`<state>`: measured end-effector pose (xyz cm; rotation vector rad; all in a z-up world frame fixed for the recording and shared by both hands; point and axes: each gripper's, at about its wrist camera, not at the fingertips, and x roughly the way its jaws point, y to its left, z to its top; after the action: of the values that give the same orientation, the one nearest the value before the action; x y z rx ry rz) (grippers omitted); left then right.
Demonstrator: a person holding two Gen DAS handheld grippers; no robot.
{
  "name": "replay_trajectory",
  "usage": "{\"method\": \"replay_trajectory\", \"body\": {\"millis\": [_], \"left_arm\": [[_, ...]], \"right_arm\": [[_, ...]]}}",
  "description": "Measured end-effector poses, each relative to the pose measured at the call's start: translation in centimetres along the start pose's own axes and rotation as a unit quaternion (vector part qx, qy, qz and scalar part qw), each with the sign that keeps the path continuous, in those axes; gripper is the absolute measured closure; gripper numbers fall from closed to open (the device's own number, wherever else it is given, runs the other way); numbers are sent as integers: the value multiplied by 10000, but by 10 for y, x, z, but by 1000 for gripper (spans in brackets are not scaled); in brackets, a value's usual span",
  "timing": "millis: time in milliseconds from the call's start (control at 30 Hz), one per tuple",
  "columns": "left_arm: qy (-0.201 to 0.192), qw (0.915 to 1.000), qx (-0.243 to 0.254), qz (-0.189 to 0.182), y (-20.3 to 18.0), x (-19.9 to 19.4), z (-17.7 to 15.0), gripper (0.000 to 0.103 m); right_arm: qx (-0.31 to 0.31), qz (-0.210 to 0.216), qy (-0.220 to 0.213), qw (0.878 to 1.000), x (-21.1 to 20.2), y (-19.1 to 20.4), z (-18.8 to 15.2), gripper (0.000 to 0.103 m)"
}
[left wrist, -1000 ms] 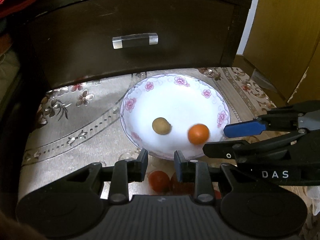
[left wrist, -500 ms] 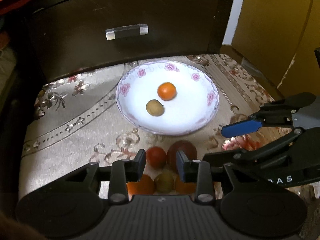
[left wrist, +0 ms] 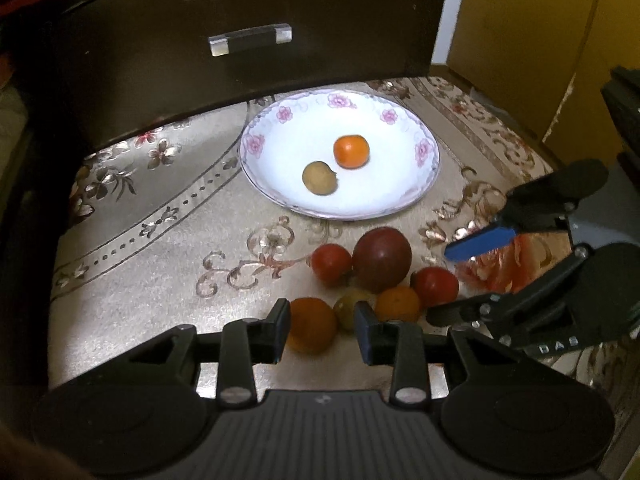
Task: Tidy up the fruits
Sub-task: 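Move both open grippers back from the bowl to the fruit group, then grasp a red tomato with the right gripper while the left gripper grasps a tangerine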
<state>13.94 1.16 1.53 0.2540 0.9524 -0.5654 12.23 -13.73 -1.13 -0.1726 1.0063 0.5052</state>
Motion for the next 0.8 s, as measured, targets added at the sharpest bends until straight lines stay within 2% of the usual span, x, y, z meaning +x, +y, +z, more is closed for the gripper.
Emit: {"method": "replay_trajectory", "body": {"millis": [300,533,633,767,800], "left_arm": [[191,9986,477,114,-1,17,-10,61],[191,9988,449,53,-2,29,-9,58],[136,9990,410,66,-2,30,-9,58],[146,9989,433,127,-5,30,-8,62],[188,9986,473,130,-6,30,-7,62]], "right_arm": [[-74,-24,-6,10000,9,4,1,53],[-134,-29,-27,9999,12,8,2,52],[-225,-95,-34,9997,11,10,2,59],[-228,-101,-16,9997,9,9,2,77],[-191,-66,-18,9998,8,7,2,77]]}}
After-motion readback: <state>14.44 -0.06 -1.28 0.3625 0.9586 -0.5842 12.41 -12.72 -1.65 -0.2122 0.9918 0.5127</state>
